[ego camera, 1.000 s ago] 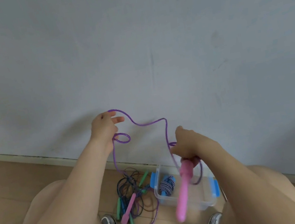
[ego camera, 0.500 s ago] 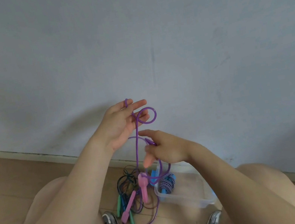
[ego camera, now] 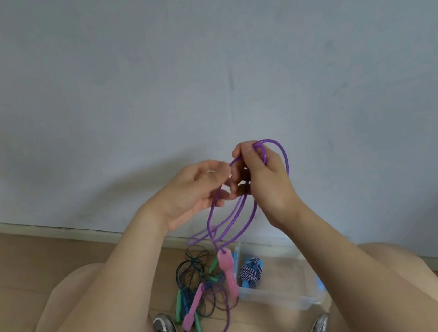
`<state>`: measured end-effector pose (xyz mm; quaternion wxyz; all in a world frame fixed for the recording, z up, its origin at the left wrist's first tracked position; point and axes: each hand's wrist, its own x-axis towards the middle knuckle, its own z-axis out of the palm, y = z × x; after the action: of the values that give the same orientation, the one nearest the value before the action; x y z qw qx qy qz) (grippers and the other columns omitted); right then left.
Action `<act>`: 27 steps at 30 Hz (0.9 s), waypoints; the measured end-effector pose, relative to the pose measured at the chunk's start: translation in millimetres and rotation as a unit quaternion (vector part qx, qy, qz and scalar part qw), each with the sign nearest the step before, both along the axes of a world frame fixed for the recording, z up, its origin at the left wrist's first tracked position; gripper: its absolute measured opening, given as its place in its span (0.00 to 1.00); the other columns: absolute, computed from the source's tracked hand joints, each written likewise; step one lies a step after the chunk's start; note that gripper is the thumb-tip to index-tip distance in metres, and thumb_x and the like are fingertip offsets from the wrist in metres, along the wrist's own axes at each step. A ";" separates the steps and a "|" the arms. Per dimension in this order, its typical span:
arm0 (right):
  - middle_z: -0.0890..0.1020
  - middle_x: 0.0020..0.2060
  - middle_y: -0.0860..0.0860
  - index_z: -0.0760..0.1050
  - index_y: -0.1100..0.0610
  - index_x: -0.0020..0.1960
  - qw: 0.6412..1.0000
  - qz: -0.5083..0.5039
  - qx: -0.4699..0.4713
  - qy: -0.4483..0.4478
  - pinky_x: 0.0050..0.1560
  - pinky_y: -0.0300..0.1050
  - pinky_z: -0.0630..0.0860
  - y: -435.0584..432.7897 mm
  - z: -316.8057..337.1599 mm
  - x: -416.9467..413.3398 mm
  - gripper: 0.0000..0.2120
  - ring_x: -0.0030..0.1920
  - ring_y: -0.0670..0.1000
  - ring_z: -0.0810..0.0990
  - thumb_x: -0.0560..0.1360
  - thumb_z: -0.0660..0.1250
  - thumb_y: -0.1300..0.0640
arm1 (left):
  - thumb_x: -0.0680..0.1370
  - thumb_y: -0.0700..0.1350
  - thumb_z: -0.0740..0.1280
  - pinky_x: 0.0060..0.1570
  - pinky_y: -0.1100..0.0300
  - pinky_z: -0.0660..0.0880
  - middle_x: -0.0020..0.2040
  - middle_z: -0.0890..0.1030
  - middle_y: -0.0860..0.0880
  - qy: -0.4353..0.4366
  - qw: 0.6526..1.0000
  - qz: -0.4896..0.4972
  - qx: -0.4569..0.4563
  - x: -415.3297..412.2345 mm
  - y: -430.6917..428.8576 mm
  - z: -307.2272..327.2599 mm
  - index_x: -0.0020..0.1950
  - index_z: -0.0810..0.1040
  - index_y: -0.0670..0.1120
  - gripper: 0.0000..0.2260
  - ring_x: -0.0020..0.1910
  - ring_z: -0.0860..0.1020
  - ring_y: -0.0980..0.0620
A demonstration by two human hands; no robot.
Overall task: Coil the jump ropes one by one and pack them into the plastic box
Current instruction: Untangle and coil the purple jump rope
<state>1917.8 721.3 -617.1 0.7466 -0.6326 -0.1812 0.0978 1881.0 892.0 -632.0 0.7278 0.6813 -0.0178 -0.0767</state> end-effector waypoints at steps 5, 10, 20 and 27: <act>0.80 0.37 0.58 0.71 0.58 0.53 0.991 -0.088 0.098 -0.005 0.34 0.49 0.78 -8.1 6.4 8.0 0.12 0.34 0.56 0.79 0.90 0.52 0.56 | 0.80 0.54 0.73 0.48 0.54 0.77 0.50 0.88 0.50 0.056 0.947 -0.109 0.296 -3.5 4.3 -12.6 0.56 0.85 0.48 0.11 0.44 0.85 0.52; 0.83 0.38 0.52 0.71 0.53 0.52 0.961 -0.233 0.143 0.028 0.38 0.44 0.73 -25.9 7.1 20.1 0.12 0.34 0.51 0.75 0.89 0.53 0.54 | 0.86 0.48 0.64 0.51 0.54 0.77 0.54 0.83 0.49 0.160 0.895 -0.046 0.414 2.5 24.3 -37.2 0.54 0.80 0.45 0.09 0.42 0.89 0.46; 0.86 0.37 0.60 0.70 0.61 0.66 0.953 0.045 -0.081 0.290 0.23 0.37 0.61 -17.7 -4.9 14.1 0.10 0.21 0.47 0.63 0.87 0.56 0.62 | 0.82 0.41 0.56 0.22 0.62 0.59 0.31 0.59 0.52 0.150 0.965 0.125 -0.175 7.4 5.5 9.8 0.45 0.72 0.46 0.08 0.26 0.56 0.55; 0.81 0.36 0.54 0.84 0.57 0.59 0.886 0.336 -0.314 0.058 0.28 0.44 0.61 -3.3 -13.3 -10.6 0.11 0.27 0.50 0.63 0.85 0.64 0.57 | 0.84 0.32 0.57 0.42 0.58 0.79 0.42 0.78 0.45 -0.020 0.948 0.158 -0.277 14.3 -2.1 12.1 0.64 0.77 0.37 0.12 0.36 0.75 0.52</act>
<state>1907.2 718.0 -630.4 0.4406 -0.7283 -0.2994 0.4310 1895.3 889.9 -619.9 0.8903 0.4480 0.0547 0.0607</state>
